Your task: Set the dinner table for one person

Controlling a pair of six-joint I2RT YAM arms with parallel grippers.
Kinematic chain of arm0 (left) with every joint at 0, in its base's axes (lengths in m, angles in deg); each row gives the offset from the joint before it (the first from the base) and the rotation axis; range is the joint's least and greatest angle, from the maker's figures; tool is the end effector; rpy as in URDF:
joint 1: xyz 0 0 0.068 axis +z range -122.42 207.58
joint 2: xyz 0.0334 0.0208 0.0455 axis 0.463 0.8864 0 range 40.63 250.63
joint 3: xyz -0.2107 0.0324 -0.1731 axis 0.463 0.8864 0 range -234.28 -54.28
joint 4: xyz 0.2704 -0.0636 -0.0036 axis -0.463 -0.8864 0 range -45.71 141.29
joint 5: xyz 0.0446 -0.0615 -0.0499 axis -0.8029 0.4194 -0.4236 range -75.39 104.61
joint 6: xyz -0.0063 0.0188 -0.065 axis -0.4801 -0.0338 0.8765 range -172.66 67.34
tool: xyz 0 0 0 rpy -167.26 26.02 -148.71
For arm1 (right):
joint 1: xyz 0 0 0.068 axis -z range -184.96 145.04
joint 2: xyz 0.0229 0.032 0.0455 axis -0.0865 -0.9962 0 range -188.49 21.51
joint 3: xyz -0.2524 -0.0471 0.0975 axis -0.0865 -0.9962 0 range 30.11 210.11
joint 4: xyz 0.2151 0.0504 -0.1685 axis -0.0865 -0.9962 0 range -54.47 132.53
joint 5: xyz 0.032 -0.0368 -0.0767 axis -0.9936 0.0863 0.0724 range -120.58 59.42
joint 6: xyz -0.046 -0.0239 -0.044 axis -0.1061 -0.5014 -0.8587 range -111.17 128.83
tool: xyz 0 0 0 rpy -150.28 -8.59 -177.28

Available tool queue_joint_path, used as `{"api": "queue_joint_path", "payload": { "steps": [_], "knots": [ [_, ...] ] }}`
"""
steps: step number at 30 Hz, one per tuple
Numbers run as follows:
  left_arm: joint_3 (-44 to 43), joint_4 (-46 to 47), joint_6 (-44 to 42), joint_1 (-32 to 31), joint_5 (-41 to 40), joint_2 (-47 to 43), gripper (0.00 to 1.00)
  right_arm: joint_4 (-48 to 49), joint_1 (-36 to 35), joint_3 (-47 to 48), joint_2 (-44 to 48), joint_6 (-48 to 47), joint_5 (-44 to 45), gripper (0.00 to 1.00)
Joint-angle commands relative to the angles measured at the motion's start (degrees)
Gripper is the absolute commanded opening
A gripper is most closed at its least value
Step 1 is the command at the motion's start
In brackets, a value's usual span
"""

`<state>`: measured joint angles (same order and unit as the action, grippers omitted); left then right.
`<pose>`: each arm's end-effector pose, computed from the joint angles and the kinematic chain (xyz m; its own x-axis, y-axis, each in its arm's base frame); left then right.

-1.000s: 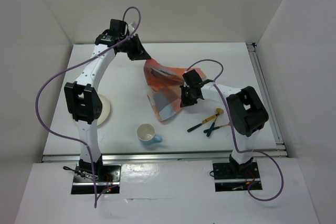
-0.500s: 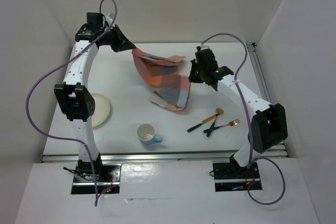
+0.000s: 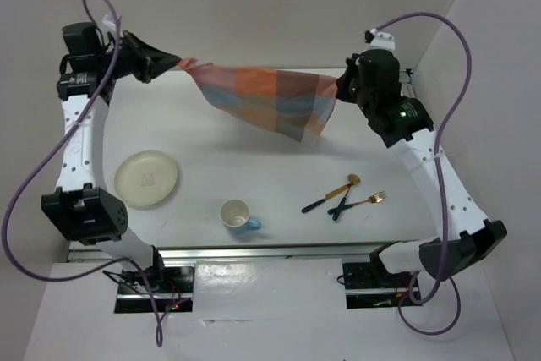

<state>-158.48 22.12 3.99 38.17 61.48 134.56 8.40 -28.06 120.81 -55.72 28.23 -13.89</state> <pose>0.3916 0.0327 0.4485 -0.6370 -0.7000 -0.3228 0.0382 0.3896 -0.9202 0.3012 0.1114 0.4477 -0.3488 0.1971 -0.9162 -0.0136 0.9765 0.2153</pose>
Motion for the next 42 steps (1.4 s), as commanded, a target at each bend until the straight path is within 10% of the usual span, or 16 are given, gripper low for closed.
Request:
{"api": "queue_joint_path", "payload": {
  "steps": [1,25,33,37,38,39,40,41,42],
  "knots": [
    [2.7,8.3,8.6,3.5,4.9,-4.9,0.0,-0.9,0.0,4.8,3.1,-1.4,3.7,0.0],
    [-23.3,18.0,16.7,-0.2,9.1,21.5,0.0,13.8,12.9,30.0,-25.7,-7.6,-4.6,0.0],
    [6.8,24.4,13.6,1.4,9.6,7.5,0.0,17.3,12.4,9.6,-14.8,-4.8,-7.6,0.0],
    [22.7,14.8,5.6,4.0,6.3,-1.1,0.79,18.0,9.4,-5.8,-7.2,-3.2,-11.7,0.0],
    [27.3,12.1,3.9,4.8,5.6,-2.7,1.0,18.0,8.2,-12.6,-5.7,-2.4,-12.5,0.03],
    [29.4,8.7,2.3,6.4,4.8,-4.2,1.0,16.7,7.7,-15.7,-2.7,-1.7,-13.3,0.15],
    [31.1,7.2,-0.3,7.2,4.8,-6.9,1.0,16.6,7.7,-18.7,-1.2,-0.3,-14.1,0.35],
    [33.8,6.5,-1.2,7.8,4.2,-8.0,1.0,16.1,6.3,-21.7,0.2,-0.2,-15.0,0.81],
    [34.4,6.0,-2.0,8.3,3.7,-9.1,1.0,15.5,5.8,-26.4,1.4,0.8,-15.0,0.93]
  ]
}}
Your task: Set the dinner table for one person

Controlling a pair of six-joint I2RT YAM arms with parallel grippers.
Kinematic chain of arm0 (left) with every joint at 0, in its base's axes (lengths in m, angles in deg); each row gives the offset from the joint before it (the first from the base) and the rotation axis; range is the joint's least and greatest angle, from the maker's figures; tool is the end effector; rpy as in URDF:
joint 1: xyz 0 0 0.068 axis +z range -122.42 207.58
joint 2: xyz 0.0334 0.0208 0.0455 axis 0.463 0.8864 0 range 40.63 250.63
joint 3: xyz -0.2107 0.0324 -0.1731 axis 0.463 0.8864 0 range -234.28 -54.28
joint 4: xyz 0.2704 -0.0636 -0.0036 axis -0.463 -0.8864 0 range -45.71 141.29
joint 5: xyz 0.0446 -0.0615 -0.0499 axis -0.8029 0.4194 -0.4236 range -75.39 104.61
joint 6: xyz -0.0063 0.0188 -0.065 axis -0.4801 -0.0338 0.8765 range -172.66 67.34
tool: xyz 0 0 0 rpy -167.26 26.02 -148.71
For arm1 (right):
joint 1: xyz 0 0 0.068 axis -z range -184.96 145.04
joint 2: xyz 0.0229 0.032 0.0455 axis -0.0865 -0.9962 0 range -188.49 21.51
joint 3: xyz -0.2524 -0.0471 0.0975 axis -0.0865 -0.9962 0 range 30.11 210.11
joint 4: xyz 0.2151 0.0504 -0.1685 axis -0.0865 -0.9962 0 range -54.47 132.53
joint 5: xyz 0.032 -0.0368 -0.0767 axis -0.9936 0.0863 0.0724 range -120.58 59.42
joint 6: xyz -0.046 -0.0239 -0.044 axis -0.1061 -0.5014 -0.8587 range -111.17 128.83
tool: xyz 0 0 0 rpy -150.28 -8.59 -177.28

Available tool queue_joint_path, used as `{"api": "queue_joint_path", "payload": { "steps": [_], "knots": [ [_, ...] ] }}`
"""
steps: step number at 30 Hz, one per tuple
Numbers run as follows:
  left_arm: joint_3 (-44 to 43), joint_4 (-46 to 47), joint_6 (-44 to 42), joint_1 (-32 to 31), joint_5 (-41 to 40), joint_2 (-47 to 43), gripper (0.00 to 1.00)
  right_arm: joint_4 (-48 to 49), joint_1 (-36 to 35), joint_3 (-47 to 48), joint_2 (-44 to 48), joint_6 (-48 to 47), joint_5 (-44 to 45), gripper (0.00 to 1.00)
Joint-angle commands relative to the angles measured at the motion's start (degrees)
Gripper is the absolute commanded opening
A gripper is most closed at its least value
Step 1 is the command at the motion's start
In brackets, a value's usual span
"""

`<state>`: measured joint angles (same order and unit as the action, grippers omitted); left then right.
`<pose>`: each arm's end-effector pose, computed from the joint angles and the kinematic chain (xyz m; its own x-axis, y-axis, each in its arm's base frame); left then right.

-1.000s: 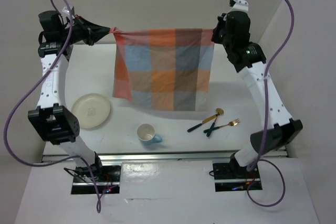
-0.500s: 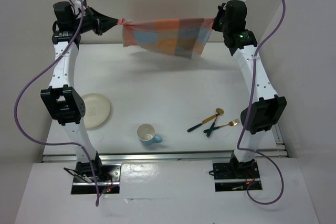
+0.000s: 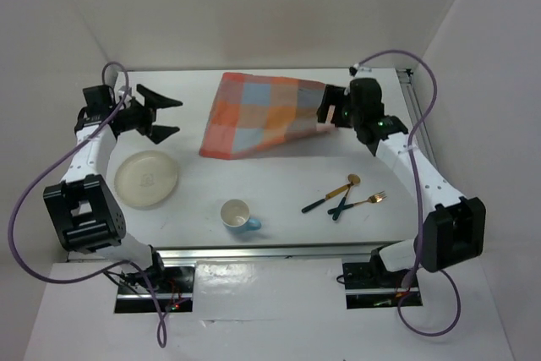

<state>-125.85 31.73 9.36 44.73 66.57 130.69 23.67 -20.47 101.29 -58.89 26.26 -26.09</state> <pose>0.3690 0.0689 0.2867 -0.6392 -0.7668 0.0590 -0.3271 0.2017 -0.9232 0.3458 0.0916 0.3324 -0.4926 0.1732 -0.8528 -0.0550 0.9718 0.2292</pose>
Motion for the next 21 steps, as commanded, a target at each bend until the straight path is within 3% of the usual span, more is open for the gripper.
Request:
{"api": "queue_joint_path", "payload": {
  "steps": [1,6,7,8,9,10,11,12,15,21],
  "knots": [
    [1.8,-4.6,-8.8,1.7,-3.3,-6.0,1.0,-1.6,-1.8,-8.5,6.4,3.9,-2.2,1.0],
    [-4.9,-8.6,-15.6,-2.6,-9.3,-4.0,0.96,-8.7,-1.8,-9.5,7.7,6.4,5.9,1.0],
    [-6.6,-9.7,-19.7,-6.0,-11.9,-2.3,0.67,-10.3,-1.8,-8.8,7.7,7.5,7.3,0.98],
    [-8.6,-11.1,-21.7,-7.6,-13.8,-0.3,0.35,-10.3,-1.8,-8.0,7.2,7.5,8.0,0.9],
    [-13.2,-15.2,-23.7,-9.6,-16.4,2.0,0.06,-10.3,-1.8,-6.6,6.5,7.5,6.8,0.7],
    [-16.0,-17.9,-25.7,-13.2,-19.3,7.8,0.0,-10.3,-1.2,-5.7,5.4,7.5,5.9,0.49],
    [-18.7,-20.0,-29.7,-14.9,-24.1,11.0,0.0,-11.5,-1.2,-4.5,1.9,7.5,4.1,0.11],
    [-21.5,-21.9,-31.2,-16.5,-26.9,14.3,0.0,-12.5,-0.7,-3.0,-0.3,8.1,3.5,0.0],
    [-32.6,-27.4,-33.6,-21.4,-36.8,25.5,0.0,-15.5,0.5,4.6,-10.6,8.7,1.2,0.0],
    [-34.6,-24.9,-32.4,-25.0,-43.2,34.5,0.0,-17.0,4.4,10.8,-27.1,9.4,-5.9,0.0]
  ]
}}
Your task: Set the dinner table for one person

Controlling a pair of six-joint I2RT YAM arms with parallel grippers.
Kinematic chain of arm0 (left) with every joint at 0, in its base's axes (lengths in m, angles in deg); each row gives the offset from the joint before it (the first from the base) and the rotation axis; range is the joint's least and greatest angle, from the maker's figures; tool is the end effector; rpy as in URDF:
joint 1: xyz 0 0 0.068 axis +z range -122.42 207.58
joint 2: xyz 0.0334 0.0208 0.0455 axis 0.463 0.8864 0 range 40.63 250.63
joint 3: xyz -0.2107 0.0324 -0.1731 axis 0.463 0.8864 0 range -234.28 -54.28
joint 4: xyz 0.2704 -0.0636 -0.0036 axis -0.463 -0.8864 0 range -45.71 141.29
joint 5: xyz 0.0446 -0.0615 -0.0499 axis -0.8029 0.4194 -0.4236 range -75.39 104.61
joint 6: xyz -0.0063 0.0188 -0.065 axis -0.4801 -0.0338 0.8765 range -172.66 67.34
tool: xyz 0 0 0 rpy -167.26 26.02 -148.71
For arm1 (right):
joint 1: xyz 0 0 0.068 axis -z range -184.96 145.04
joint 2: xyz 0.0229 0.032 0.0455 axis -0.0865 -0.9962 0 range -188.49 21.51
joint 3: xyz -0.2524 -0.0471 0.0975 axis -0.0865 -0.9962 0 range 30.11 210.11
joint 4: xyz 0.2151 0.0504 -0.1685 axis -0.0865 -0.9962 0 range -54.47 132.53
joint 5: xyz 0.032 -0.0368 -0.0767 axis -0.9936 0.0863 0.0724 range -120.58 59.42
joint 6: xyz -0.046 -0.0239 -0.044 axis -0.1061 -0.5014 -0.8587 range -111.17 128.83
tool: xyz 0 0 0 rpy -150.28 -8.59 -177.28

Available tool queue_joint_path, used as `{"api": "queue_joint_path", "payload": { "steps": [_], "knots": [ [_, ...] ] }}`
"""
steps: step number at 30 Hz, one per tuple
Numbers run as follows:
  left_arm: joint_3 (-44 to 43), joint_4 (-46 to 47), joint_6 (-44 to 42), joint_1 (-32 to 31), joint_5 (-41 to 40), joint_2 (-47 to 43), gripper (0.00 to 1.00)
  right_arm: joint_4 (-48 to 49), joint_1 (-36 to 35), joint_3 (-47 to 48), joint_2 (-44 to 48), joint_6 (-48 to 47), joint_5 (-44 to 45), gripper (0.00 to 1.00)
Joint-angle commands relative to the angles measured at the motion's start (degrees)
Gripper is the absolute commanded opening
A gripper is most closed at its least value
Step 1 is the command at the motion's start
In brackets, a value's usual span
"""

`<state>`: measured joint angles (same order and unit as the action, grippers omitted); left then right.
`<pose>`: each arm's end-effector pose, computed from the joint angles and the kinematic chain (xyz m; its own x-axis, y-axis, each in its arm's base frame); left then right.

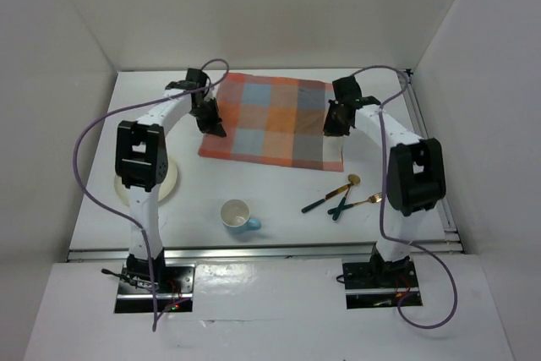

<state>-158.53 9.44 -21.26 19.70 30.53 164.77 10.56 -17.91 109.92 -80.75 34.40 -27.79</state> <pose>0.4895 -0.0829 0.1893 -0.8804 -0.3838 -0.2784 -0.2321 0.8608 -0.4529 0.4068 0.0908 0.2240 -0.7997 0.2585 -0.5420 0.1651 0.9624 0.2155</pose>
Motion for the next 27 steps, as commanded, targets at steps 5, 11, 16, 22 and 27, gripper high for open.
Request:
{"api": "queue_joint_path", "payload": {
  "steps": [5,11,16,22,27],
  "knots": [
    [2.2,-2.0,-1.1,-1.3,-9.6,2.7,0.0,-1.8,2.9,2.2,-11.3,1.2,-7.3,0.01],
    [14.8,1.0,1.9,-1.3,-10.4,0.1,0.0,0.7,2.9,-2.1,-15.3,1.2,-8.5,0.01],
    [22.2,1.7,2.6,-1.3,-12.0,-5.0,0.0,2.3,2.9,-8.0,-12.5,1.9,-8.5,0.01],
    [27.5,1.6,2.6,-1.3,-15.5,-9.4,0.0,3.5,0.8,-15.5,-7.7,1.9,-9.0,0.01],
    [31.3,0.8,2.6,-1.3,-17.9,-12.7,0.0,4.0,-2.3,-19.3,-5.3,1.9,-8.4,0.01]
  ]
}}
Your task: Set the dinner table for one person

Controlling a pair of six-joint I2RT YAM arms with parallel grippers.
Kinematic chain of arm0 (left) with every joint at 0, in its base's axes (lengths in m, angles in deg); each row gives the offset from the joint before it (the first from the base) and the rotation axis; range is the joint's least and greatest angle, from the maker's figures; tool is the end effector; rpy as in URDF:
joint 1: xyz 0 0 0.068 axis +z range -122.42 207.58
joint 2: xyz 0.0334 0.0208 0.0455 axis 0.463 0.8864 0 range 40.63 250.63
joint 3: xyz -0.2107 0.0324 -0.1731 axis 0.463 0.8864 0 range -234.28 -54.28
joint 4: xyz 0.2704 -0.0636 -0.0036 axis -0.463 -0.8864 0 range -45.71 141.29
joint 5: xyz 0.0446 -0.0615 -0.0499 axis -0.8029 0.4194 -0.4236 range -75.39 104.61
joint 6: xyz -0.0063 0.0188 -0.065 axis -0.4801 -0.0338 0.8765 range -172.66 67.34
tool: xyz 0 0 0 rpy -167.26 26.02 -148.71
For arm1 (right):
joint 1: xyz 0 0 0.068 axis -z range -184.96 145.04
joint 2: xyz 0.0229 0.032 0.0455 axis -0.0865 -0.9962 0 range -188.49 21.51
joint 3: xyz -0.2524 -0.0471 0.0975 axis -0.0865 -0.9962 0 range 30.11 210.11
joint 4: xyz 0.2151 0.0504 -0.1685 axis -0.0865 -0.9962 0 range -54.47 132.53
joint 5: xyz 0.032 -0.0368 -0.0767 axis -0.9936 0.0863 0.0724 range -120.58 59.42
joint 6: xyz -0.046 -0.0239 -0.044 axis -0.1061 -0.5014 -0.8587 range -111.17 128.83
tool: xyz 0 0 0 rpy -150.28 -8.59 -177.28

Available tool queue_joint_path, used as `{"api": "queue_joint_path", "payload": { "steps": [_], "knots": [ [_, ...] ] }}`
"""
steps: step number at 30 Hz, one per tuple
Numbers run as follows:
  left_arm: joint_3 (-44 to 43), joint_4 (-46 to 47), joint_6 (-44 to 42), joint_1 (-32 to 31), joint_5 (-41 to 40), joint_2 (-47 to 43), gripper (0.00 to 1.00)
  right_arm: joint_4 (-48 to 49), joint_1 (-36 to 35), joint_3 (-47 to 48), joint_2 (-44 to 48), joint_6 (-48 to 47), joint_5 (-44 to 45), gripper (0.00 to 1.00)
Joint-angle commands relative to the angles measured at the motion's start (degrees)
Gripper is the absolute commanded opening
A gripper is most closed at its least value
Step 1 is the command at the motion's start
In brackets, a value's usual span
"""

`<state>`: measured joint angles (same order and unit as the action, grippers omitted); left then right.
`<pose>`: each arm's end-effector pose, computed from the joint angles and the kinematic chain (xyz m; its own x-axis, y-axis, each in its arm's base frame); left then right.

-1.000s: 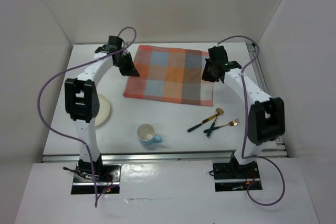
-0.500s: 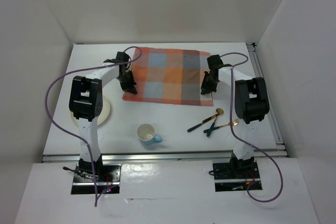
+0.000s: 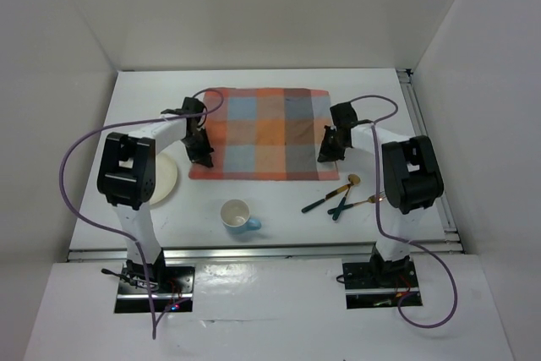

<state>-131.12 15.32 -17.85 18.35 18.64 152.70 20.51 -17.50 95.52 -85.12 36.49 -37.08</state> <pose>0.4043 -0.0696 0.1359 -0.8713 -0.4352 -0.2267 -0.3835 0.8922 -0.2386 0.3802 0.0909 0.1260 -0.8952 0.2734 -0.3519 0.1695 0.9392 0.2986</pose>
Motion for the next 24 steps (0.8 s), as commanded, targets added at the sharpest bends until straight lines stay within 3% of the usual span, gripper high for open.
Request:
{"api": "queue_joint_path", "payload": {
  "steps": [1,9,18,24],
  "knots": [
    [4.4,-5.1,-0.8,0.0,-6.9,-0.6,0.0,-5.9,-3.3,-5.5,-0.4,0.3,0.9,0.01],
    [9.3,-4.6,-1.3,0.5,-8.1,-4.3,0.0,-5.9,-4.3,-9.6,3.6,2.0,2.0,0.0],
    [9.3,-5.2,-0.8,0.5,-8.2,-6.2,0.0,-7.6,-6.1,-11.8,7.5,4.4,5.6,0.0],
    [4.9,-7.5,-1.3,0.5,-8.2,-8.9,0.0,-11.4,-7.1,-8.8,11.5,4.9,8.1,0.0]
  ]
}}
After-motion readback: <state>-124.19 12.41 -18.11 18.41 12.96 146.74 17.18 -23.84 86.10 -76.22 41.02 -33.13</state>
